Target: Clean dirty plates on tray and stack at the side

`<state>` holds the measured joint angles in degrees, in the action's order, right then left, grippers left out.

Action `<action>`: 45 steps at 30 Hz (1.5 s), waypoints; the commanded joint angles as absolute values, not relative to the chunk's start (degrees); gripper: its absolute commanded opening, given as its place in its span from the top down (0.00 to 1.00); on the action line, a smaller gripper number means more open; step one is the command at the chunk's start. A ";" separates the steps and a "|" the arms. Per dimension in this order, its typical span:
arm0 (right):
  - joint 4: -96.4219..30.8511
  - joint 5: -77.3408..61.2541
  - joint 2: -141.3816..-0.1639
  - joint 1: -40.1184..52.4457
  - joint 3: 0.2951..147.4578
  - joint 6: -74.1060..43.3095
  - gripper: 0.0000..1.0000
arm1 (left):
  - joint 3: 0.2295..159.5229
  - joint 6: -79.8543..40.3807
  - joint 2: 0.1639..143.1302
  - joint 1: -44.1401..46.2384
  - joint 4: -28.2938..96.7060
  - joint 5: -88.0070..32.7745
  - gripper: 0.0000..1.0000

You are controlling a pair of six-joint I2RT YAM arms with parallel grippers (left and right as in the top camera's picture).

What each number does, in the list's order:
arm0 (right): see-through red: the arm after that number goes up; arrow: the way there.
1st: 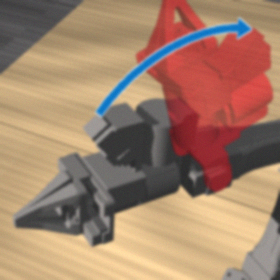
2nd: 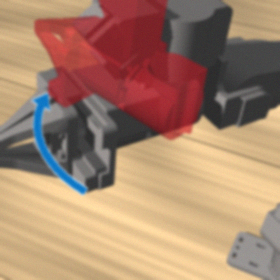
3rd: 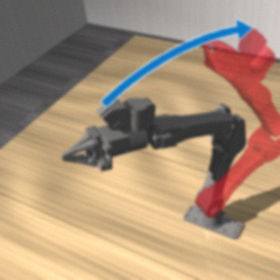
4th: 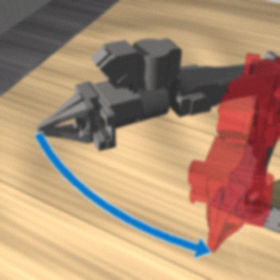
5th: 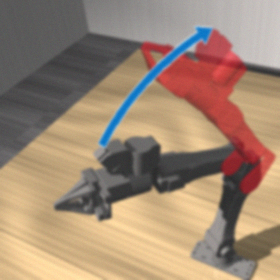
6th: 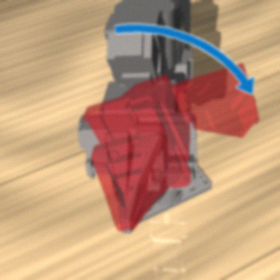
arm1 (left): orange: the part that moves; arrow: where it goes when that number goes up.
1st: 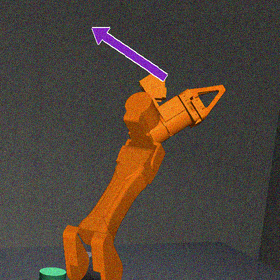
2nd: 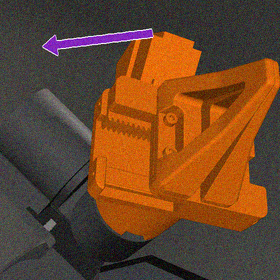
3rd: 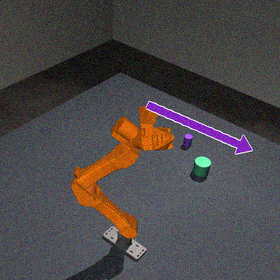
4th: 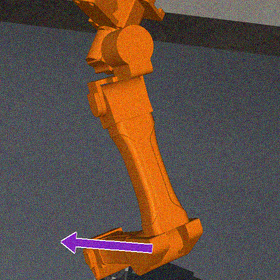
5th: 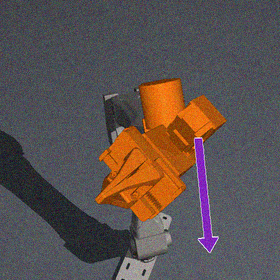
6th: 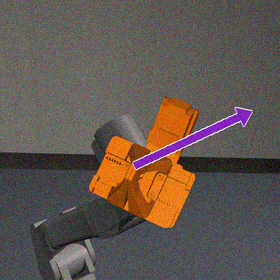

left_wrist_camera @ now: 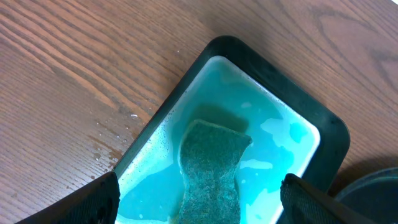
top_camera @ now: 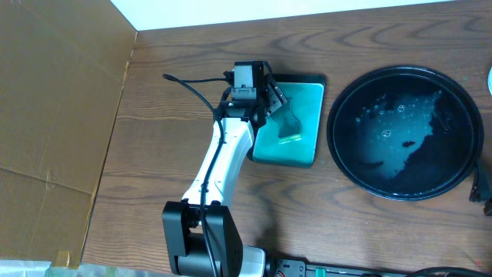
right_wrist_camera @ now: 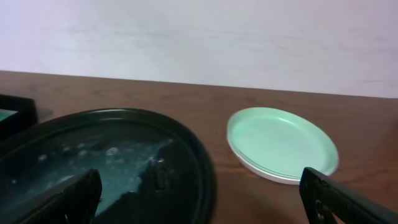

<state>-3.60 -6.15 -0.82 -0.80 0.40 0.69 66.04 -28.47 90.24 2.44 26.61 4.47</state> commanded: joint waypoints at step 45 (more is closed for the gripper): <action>-3.88 -5.67 -0.27 -3.16 0.32 1.37 0.01 | 64.95 -24.99 81.58 2.15 35.48 5.85 0.17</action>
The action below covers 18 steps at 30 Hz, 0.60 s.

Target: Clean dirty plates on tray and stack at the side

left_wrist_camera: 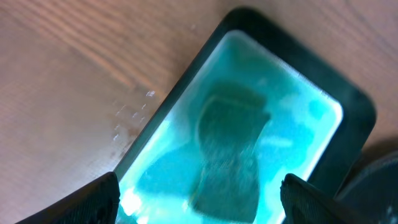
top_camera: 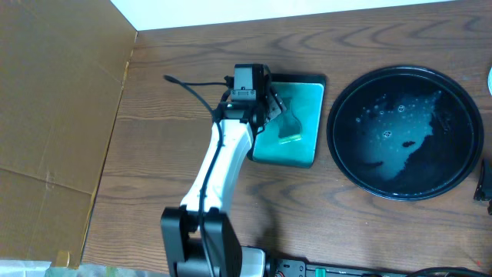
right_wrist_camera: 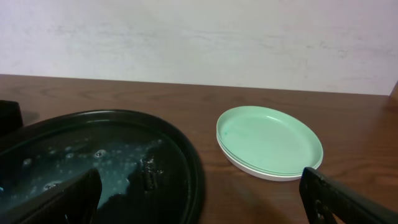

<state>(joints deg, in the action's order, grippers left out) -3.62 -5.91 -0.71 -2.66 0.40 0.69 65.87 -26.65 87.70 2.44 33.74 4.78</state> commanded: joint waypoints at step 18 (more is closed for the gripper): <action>-3.88 -5.65 -0.27 -3.16 0.32 1.37 0.01 | 32.34 -5.58 35.59 2.15 19.03 9.78 0.17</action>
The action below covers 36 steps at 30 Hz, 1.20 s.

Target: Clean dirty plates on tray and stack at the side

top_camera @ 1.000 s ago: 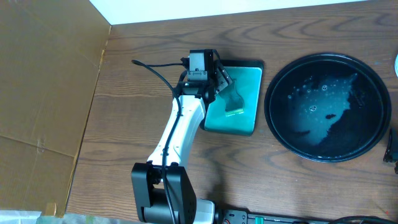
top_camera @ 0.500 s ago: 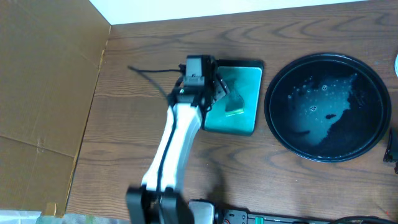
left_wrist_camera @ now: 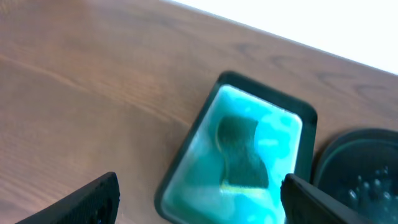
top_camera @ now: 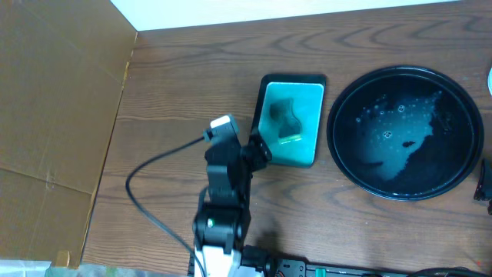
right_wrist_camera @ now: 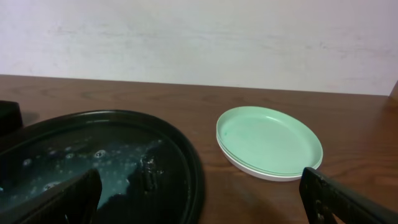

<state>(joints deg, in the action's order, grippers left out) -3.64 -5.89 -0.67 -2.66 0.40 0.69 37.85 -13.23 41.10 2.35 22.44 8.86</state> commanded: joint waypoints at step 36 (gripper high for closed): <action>-3.86 -5.67 -0.30 -3.16 0.32 1.37 0.01 | 0.23 -4.01 0.08 -2.33 4.23 -0.71 0.17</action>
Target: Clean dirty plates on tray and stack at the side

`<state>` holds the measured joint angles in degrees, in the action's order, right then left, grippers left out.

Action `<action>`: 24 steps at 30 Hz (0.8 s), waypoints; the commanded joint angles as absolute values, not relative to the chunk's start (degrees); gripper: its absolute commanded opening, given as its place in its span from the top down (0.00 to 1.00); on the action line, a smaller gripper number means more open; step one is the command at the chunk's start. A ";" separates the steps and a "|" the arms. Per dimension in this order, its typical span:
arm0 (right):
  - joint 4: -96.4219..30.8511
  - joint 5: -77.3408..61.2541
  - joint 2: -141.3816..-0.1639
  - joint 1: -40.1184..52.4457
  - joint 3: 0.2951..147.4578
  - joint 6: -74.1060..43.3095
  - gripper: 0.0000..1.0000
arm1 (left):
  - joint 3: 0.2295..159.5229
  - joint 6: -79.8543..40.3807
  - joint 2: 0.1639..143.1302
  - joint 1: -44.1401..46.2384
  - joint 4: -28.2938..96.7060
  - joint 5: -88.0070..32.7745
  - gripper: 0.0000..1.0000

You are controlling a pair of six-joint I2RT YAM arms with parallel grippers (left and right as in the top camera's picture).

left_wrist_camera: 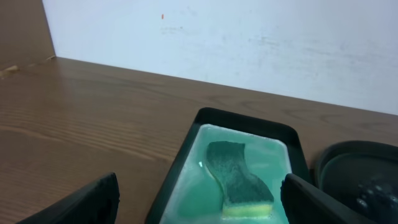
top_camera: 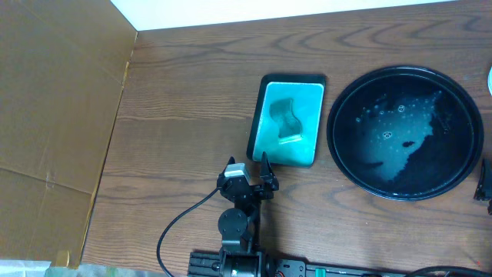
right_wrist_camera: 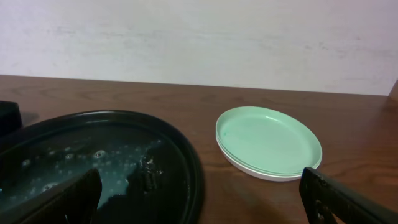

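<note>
The round black tray (top_camera: 332,135) holds only soapy water; no plate lies on it. In the right wrist view a low stack of pale green plates (right_wrist_camera: 268,142) rests on the table just right of the tray (right_wrist_camera: 186,162). A green sponge (top_camera: 286,118) lies in the teal wash basin (top_camera: 257,115), shown close in the left wrist view as the sponge (left_wrist_camera: 239,179). My left gripper (top_camera: 250,181) is open and empty, low near the table's front edge, short of the basin. My right gripper (right_wrist_camera: 202,205) is open and empty beside the tray.
A large sheet of brown cardboard (top_camera: 54,115) covers the left of the table. A black cable (top_camera: 181,227) loops from the left arm's base. A white wall (left_wrist_camera: 249,43) runs along the back.
My left arm has folded down from the middle of the table to its front edge, and its camera now looks level at the basin. The sponge, tray, plates and right gripper are unchanged.
My left gripper first stood open right over the sponge in the basin and was still there 1.8 s ago. Then it was drawn back toward the front with the sponge left in the basin. It now sits low at the front. The right gripper shifted slightly early on.
</note>
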<state>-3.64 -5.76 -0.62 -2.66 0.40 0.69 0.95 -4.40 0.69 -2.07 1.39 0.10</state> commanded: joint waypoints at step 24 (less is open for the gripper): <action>-3.86 -5.65 -0.30 -3.16 0.32 1.37 0.01 | 0.23 -7.57 0.30 -2.35 4.08 -0.89 0.17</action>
<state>-3.64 -5.74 -0.62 -2.66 0.40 0.69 1.02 -7.44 0.64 -2.11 1.48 -0.97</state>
